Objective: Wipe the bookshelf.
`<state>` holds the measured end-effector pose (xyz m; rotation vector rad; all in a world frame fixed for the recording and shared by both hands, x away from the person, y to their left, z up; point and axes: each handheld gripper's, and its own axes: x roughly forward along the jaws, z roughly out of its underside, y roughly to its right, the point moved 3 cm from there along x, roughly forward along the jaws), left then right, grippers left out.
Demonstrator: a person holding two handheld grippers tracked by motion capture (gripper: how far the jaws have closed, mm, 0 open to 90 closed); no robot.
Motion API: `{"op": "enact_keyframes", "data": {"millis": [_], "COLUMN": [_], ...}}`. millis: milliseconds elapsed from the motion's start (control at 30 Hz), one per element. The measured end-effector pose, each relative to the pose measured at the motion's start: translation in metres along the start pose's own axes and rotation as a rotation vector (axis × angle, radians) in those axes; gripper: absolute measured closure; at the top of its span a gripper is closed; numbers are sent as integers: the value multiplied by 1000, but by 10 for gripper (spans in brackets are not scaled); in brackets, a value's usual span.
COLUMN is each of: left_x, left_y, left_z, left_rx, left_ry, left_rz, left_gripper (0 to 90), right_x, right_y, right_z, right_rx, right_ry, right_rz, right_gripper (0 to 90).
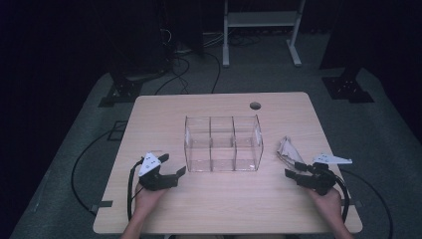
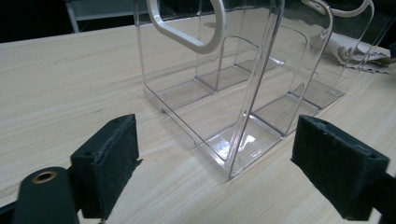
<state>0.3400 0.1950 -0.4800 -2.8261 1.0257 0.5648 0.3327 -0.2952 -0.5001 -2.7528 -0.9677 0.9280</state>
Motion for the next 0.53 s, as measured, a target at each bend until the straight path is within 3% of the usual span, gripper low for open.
{"op": "enact_keyframes", "data": {"millis": [533], "left_x": [0], "left_y": [5], "left_z": [-2], "left_rx": [5], "left_ry": [11], "left_rz": [2], "left_gripper": [122], "right_x": [-10], "right_y": [3], "right_z": [13], "right_rx": [16], "right_ry": [29], "right_rz": [21], "right_gripper": [344]}}
